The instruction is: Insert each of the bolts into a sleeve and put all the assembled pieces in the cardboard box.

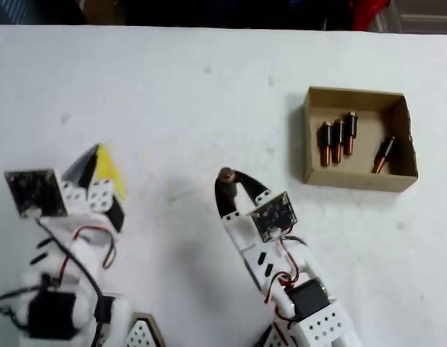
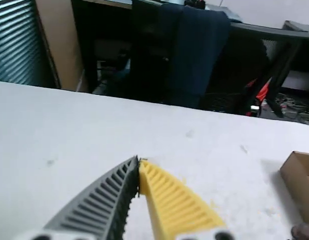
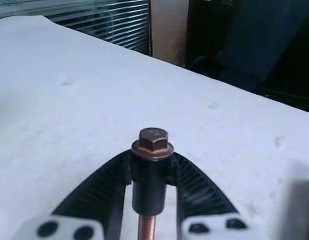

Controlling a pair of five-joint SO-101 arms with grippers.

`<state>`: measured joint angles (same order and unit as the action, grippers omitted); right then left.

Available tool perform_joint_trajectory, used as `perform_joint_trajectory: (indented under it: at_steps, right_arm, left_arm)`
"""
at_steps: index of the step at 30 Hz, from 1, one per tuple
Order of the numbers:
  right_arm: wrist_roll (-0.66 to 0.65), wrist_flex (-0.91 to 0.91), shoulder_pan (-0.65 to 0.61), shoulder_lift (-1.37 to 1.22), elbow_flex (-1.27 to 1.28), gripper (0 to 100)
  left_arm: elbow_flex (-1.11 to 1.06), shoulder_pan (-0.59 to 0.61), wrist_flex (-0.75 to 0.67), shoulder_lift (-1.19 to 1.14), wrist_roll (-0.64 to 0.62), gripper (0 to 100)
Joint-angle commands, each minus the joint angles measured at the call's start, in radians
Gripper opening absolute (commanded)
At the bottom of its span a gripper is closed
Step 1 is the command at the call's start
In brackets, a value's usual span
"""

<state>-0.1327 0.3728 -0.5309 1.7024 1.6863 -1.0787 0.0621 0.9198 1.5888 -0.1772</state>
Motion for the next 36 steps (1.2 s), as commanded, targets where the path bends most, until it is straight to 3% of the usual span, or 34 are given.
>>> perform_joint_trajectory:
  at_steps: [1, 5, 15, 22, 36]
  right_arm:
    - [-0.008, -0.004, 0.008, 0.013, 0.009, 1.7]
    - [-0.008, -0.004, 0.01, 0.013, 0.009, 1.7]
    - [-0.008, -0.002, 0.053, 0.01, 0.009, 1.7]
    - [-0.008, -0.002, 0.076, 0.007, 0.009, 1.7]
    - [-0.008, 0.045, 0.076, 0.013, 0.009, 1.7]
  left_arm:
    - [-0.023, 0.081, 0.11, 0.163, 0.074, 2]
    - [-0.048, 0.085, 0.167, 0.249, 0.141, 2]
    - [-0.107, 0.084, 0.302, 0.232, 0.144, 2]
    - [-0.339, 0.077, 0.304, 0.232, 0.198, 2]
    - [-0.574, 0.077, 0.305, 0.232, 0.201, 2]
